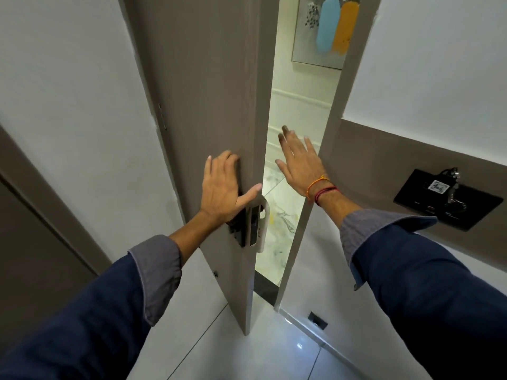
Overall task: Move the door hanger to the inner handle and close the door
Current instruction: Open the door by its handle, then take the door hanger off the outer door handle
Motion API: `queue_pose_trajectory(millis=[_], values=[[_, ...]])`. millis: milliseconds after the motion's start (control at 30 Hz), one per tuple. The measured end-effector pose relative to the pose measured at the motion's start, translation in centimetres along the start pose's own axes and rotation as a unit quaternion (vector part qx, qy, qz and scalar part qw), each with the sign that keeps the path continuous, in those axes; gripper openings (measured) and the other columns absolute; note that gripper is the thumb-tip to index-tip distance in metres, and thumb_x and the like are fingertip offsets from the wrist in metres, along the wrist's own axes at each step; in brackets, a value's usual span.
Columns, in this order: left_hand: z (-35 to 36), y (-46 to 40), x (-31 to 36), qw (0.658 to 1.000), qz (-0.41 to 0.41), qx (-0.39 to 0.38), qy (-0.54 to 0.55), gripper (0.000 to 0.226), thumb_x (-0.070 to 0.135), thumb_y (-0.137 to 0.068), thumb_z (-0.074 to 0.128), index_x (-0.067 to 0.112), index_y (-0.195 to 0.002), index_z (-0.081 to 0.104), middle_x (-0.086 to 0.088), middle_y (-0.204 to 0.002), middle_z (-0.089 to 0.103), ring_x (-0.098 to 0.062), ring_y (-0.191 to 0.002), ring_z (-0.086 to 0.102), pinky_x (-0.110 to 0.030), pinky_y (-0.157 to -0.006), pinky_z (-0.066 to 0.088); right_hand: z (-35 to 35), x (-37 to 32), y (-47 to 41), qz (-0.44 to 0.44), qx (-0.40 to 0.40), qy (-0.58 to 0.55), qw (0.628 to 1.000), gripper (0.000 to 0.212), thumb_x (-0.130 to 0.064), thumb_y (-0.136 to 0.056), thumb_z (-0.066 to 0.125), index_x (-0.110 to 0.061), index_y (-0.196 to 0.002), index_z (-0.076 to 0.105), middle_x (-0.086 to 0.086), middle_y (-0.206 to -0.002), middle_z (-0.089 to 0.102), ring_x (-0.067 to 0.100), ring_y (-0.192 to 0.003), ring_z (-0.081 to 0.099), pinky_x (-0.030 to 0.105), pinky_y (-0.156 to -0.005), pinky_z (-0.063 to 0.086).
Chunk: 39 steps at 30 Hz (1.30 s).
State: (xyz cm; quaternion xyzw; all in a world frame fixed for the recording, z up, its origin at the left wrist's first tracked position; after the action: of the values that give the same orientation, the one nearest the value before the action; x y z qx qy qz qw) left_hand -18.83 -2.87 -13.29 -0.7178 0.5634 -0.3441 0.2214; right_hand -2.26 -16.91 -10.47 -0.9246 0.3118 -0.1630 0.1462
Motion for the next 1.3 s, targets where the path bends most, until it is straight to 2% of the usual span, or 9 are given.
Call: queue_pose_trajectory(millis=[100, 233, 467, 700, 867, 1000, 1133, 1200, 1300], values=[[-2.9, -1.3, 2.3, 0.994, -0.002, 0.101, 0.039, 0.083, 0.063, -0.089, 0.064, 0.001, -0.141, 0.045, -0.014, -0.142, 0.048, -0.027, -0.136, 0.046, -0.062, -0.119, 0.029, 1.2, -2.2, -0.2, -0.073, -0.058, -0.039, 0.995, 0.063, -0.042, -0.112, 0.028, -0.008, -0.164, 0.023, 0.010, -0.174, 0.015, 0.026, -0.158, 0.024, 0.047, -0.128, 0.023], [-5.1, -1.9, 3.6, 0.989, -0.012, 0.145, -0.013, 0.092, 0.049, -0.084, 0.075, -0.005, -0.148, 0.037, -0.020, -0.147, 0.046, -0.031, -0.141, 0.042, -0.061, -0.117, 0.033, 1.6, -5.3, 0.7, -0.177, -0.074, -0.134, 0.972, 0.044, -0.025, -0.109, 0.041, -0.012, -0.150, 0.050, 0.012, -0.154, 0.052, 0.036, -0.125, 0.060, 0.046, -0.106, 0.047], [-6.8, -0.9, 2.2, 0.990, -0.017, 0.097, -0.097, 0.103, 0.049, -0.089, 0.066, 0.001, -0.160, 0.010, -0.014, -0.170, 0.014, -0.025, -0.158, 0.018, -0.056, -0.126, 0.024, 3.0, -8.4, 1.7, -0.183, -0.143, -0.200, 0.952, 0.050, -0.050, -0.109, 0.032, -0.021, -0.139, 0.059, 0.006, -0.136, 0.065, 0.030, -0.119, 0.064, 0.048, -0.095, 0.054], [-8.4, 0.6, 1.5, 0.992, -0.043, 0.097, -0.063, 0.108, 0.045, -0.090, 0.068, 0.007, -0.162, -0.003, -0.003, -0.173, -0.001, -0.023, -0.158, 0.020, -0.054, -0.112, 0.048, 2.7, -11.3, 1.6, -0.151, -0.184, -0.274, 0.932, 0.041, -0.039, -0.105, 0.041, -0.015, -0.074, 0.055, 0.012, -0.078, 0.064, 0.034, -0.073, 0.063, 0.041, -0.066, 0.049], [-9.3, 1.0, 1.0, 0.993, -0.051, 0.092, -0.061, 0.107, 0.044, -0.091, 0.067, 0.007, -0.162, -0.004, 0.012, -0.169, -0.018, -0.024, -0.157, 0.023, -0.052, -0.107, 0.052, 2.3, -12.9, 1.5, -0.147, -0.230, -0.353, 0.895, 0.029, -0.024, -0.101, 0.049, -0.004, -0.090, 0.069, 0.016, -0.081, 0.068, 0.034, -0.077, 0.065, 0.042, -0.072, 0.052], [-9.8, 1.4, 0.5, 0.991, -0.063, 0.093, -0.065, 0.107, 0.045, -0.091, 0.067, 0.007, -0.162, -0.004, -0.004, -0.173, -0.001, -0.024, -0.157, 0.022, -0.052, -0.109, 0.051, 2.7, -13.5, 0.7, -0.134, -0.243, -0.361, 0.890, 0.020, 0.002, -0.086, 0.053, -0.001, -0.094, 0.071, 0.003, -0.072, 0.061, 0.031, -0.076, 0.063, 0.034, -0.065, 0.049], [-10.0, 1.8, 0.2, 0.991, -0.072, 0.089, -0.073, 0.106, 0.045, -0.092, 0.066, 0.007, -0.161, -0.005, -0.010, -0.171, 0.005, -0.027, -0.156, 0.023, -0.055, -0.112, 0.047, 3.7, -14.5, 0.5, -0.147, -0.260, -0.336, 0.893, 0.021, 0.003, -0.078, 0.062, 0.008, -0.097, 0.069, 0.020, -0.089, 0.073, 0.039, -0.082, 0.071, 0.046, -0.069, 0.062], [-9.9, 1.9, 0.1, 0.990, -0.075, 0.088, -0.086, 0.107, 0.045, -0.093, 0.065, 0.009, -0.161, -0.009, -0.012, -0.171, 0.005, -0.028, -0.155, 0.025, -0.056, -0.115, 0.045, 4.1, -14.8, 0.1, -0.149, -0.241, -0.327, 0.902, 0.015, 0.008, -0.075, 0.060, 0.003, -0.087, 0.067, 0.018, -0.085, 0.072, 0.037, -0.080, 0.069, 0.032, -0.056, 0.052], [-9.7, 2.2, 0.3, 0.987, -0.064, 0.087, -0.119, 0.110, 0.046, -0.096, 0.062, 0.009, -0.159, -0.021, -0.010, -0.172, -0.004, -0.028, -0.156, 0.024, -0.054, -0.123, 0.033, 4.4, -14.4, -1.2, -0.121, -0.205, -0.331, 0.913, 0.037, 0.010, -0.081, 0.057, -0.004, -0.108, 0.077, 0.018, -0.098, 0.075, 0.034, -0.091, 0.070, 0.023, -0.064, 0.046]])
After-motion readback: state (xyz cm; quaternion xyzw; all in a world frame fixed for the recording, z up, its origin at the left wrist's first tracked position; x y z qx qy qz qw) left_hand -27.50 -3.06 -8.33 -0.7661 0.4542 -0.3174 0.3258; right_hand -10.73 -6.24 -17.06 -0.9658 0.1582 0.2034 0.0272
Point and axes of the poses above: each hand's wrist, its own y-axis away from the middle knuckle, its own z-axis out of the palm, x = y × z, the point moved 4 cm from there along -y, towards the middle knuckle
